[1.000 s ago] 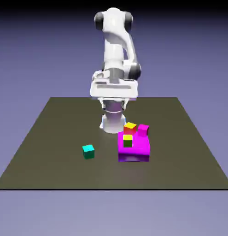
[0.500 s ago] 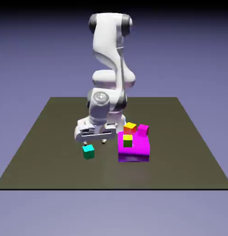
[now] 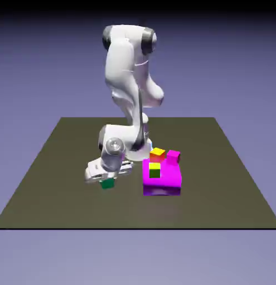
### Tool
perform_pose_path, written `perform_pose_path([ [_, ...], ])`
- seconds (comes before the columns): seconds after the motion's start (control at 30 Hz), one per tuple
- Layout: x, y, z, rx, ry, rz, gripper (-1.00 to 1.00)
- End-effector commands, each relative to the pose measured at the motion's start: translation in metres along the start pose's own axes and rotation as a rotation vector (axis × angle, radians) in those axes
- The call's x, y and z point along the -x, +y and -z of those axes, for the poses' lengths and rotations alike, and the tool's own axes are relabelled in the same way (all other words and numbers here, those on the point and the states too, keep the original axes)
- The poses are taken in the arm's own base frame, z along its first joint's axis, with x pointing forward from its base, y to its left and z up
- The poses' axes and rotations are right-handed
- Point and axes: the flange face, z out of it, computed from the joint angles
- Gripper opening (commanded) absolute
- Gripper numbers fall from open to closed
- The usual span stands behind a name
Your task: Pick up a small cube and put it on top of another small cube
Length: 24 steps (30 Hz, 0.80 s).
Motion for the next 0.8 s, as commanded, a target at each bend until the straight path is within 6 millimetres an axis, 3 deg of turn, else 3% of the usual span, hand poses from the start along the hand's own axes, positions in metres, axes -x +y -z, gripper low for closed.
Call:
perform_pose_path([
  [0.0, 0.01, -0.011, 0.013, -0.001, 0.003, -0.004, -1.0],
  [0.23, 0.102, -0.075, 0.088, -0.013, 0.005, -0.012, -1.0],
  [0.47, 0.216, -0.115, 0.127, 0.005, 0.002, 0.005, -1.0],
  [0.5, 0.216, -0.115, 0.127, 0.005, 0.002, 0.005, -1.0],
  [0.67, 0.209, -0.122, 0.06, 0.005, 0.002, 0.005, -1.0],
  [0.7, 0.209, -0.122, 0.06, 0.005, 0.002, 0.005, 1.0],
  [0.73, 0.209, -0.122, 0.06, 0.005, 0.002, 0.005, 1.0],
  [0.77, 0.209, -0.122, 0.074, 0.005, 0.002, 0.005, 1.0],
])
